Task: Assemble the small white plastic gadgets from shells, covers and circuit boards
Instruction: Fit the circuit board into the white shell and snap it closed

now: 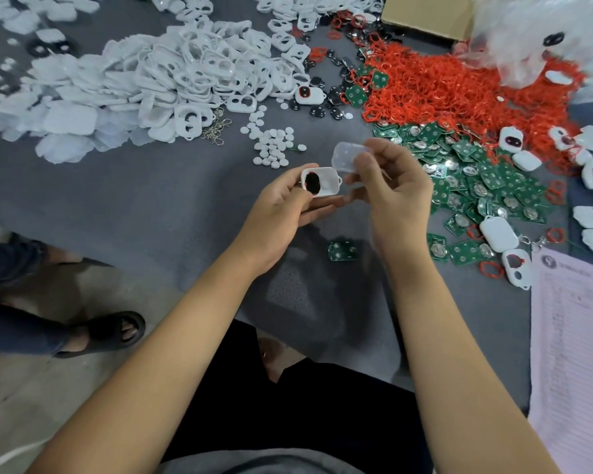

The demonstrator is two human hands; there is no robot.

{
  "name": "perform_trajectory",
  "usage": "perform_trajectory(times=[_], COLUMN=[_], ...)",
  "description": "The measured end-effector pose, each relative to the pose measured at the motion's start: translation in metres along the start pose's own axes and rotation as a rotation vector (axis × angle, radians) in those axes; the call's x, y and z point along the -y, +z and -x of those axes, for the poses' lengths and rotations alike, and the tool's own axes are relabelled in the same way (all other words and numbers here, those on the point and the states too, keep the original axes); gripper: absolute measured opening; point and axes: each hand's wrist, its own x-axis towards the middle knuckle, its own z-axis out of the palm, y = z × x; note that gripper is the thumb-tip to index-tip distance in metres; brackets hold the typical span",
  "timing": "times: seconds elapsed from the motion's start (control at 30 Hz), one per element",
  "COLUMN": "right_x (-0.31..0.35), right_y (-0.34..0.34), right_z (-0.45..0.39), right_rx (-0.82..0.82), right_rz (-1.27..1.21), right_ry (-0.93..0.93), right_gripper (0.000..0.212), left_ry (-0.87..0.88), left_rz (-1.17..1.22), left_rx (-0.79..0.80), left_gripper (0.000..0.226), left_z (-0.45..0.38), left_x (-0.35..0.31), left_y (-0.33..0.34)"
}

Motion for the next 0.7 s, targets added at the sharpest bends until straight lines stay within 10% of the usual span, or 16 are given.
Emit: perform_trajectory(times=[0.7], right_x=[-0.006], right_y=[0.002], right_z=[0.018], right_rx=[0.036], right_rz=[0.384], right_ry=[-0.131], right_gripper=[0.008], left_ry=[0.026], left_rz=[-0.1], left_rx=[0.054], left_gripper=[0.042], left_z=[0.003], left_x=[0.005], left_y=[-0.002])
